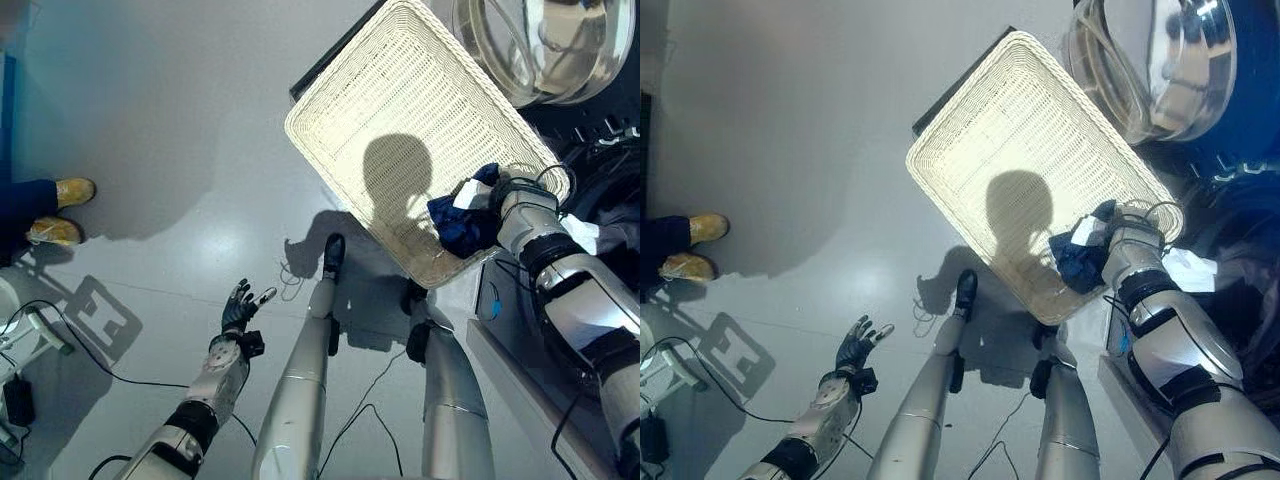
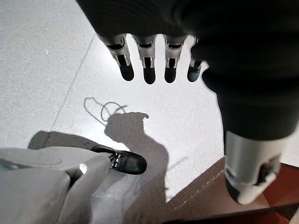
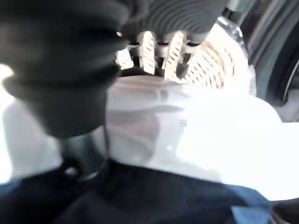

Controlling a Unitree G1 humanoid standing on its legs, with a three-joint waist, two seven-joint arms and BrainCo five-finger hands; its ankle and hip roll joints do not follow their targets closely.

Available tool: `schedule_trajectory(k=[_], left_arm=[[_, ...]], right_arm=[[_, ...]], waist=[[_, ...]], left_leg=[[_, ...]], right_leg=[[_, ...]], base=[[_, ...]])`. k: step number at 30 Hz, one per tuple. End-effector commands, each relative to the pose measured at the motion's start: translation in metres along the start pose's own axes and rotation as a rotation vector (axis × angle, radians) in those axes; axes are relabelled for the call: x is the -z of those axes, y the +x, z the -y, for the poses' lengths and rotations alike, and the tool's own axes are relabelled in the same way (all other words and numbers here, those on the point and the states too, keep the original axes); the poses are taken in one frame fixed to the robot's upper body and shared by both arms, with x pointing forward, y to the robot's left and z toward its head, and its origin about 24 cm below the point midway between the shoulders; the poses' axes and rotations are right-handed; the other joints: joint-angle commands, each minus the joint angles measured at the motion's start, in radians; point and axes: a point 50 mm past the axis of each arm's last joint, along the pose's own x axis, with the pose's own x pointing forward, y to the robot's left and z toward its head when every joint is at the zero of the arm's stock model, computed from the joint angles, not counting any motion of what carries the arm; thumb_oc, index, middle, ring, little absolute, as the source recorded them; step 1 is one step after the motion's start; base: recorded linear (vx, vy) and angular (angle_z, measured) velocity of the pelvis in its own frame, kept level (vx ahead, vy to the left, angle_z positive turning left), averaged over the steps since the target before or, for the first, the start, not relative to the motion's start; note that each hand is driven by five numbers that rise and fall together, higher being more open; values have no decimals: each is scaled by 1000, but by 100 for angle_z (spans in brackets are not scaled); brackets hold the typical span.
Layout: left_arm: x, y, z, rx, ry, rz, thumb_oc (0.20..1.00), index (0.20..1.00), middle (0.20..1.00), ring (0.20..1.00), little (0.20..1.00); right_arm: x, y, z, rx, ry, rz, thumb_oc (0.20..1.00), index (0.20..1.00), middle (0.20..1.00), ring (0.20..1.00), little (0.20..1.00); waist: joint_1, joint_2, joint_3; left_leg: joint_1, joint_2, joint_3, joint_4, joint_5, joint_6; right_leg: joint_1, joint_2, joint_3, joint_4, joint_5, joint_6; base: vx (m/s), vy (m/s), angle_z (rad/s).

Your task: Put the clothes into the washing machine.

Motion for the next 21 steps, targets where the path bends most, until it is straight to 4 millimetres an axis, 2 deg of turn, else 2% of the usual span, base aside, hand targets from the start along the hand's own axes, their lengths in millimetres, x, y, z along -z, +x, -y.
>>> schedule_trajectory(k=[1, 5, 6, 7, 8, 10, 12, 14, 16, 17, 19, 20, 21], left_arm=[[-3, 3, 2, -10, 31, 2, 1000, 1000, 1000, 1000, 1000], [-4, 4, 3, -11, 31, 0, 1000, 1000, 1000, 1000, 1000], [-4, 4, 2, -16, 33, 0, 1000, 1000, 1000, 1000, 1000], [-6, 3, -5, -37, 40, 7, 1000, 1000, 1000, 1000, 1000], [-7, 3, -9, -49, 43, 13, 1000, 1000, 1000, 1000, 1000], [-7, 2, -9, -51, 42, 13, 1000, 1000, 1000, 1000, 1000], [-7, -1, -21, -85, 42, 22, 1000, 1000, 1000, 1000, 1000], [-7, -2, -24, -92, 41, 23, 1000, 1000, 1000, 1000, 1000], [-5, -4, -29, -109, 35, 23, 1000, 1000, 1000, 1000, 1000], [-4, -6, -33, -119, 30, 21, 1000, 1000, 1000, 1000, 1000], [-3, -7, -37, -126, 28, 19, 1000, 1000, 1000, 1000, 1000], [-1, -8, -44, -145, 18, 11, 1000, 1000, 1000, 1000, 1000], [0, -8, -47, -153, 15, 7, 1000, 1000, 1000, 1000, 1000]], right_arm=[[40, -4, -90, -457, -117, -117, 200, 200, 200, 200, 200], [36, -3, -87, -415, -98, -84, 200, 200, 200, 200, 200], [32, -1, -81, -362, -64, -52, 200, 200, 200, 200, 200], [23, 2, -61, -201, 18, 30, 200, 200, 200, 200, 200], [18, 2, -51, -140, 56, 70, 200, 200, 200, 200, 200], [18, 2, -50, -137, 58, 72, 200, 200, 200, 200, 200], [8, -2, -25, -50, 158, 151, 200, 200, 200, 200, 200], [5, -4, -19, -39, 202, 172, 200, 200, 200, 200, 200], [-1, -10, -12, -65, 360, 232, 200, 200, 200, 200, 200], [-6, -14, -11, -106, 493, 280, 200, 200, 200, 200, 200], [-12, -19, -10, -136, 616, 326, 200, 200, 200, 200, 200], [-19, -27, -12, -227, 866, 426, 200, 200, 200, 200, 200], [-19, -30, -13, -245, 959, 464, 200, 200, 200, 200, 200]], waist=[[12, 72, 29], [10, 71, 29], [8, 67, 29], [0, 46, 29], [-3, 35, 29], [-4, 34, 29], [-22, 7, 29], [-27, 2, 29], [-39, -8, 29], [-47, -13, 29], [-53, -16, 29], [-67, -22, 29], [-74, -24, 29]], left_leg=[[-9, -121, 70, 26, -73, 54], [-6, -121, 70, 30, -73, 55], [-3, -120, 70, 31, -75, 54], [1, -113, 74, 34, -78, 53], [4, -109, 75, 34, -80, 52], [4, -109, 76, 34, -80, 52], [16, -99, 86, 30, -85, 51], [20, -96, 90, 29, -86, 50], [28, -90, 99, 29, -90, 50], [33, -88, 104, 31, -94, 50], [35, -86, 108, 35, -98, 50], [46, -83, 119, 43, -107, 50], [49, -82, 123, 49, -111, 50]], right_leg=[[0, 48, -9, -114, 63, 52], [1, 51, -6, -111, 63, 51], [4, 53, -5, -112, 64, 51], [12, 60, -4, -115, 70, 52], [16, 64, -4, -117, 72, 54], [16, 64, -3, -118, 73, 54], [24, 76, 2, -124, 80, 54], [27, 78, 3, -125, 80, 54], [31, 82, 8, -127, 80, 53], [33, 84, 12, -126, 78, 52], [33, 85, 15, -122, 76, 51], [37, 89, 24, -115, 69, 49], [39, 90, 28, -111, 66, 49]], base=[[3, -21, 23], [-3, -13, 11], [-36, -115, 23], [-50, -160, 23], [-44, -138, 1], [-19, -47, -2], [-36, -64, -7], [-24, -21, -8], [-31, -5, -12], [-26, 7, -17], [-29, 26, -22], [-36, 45, -23], [-46, 42, -29]])
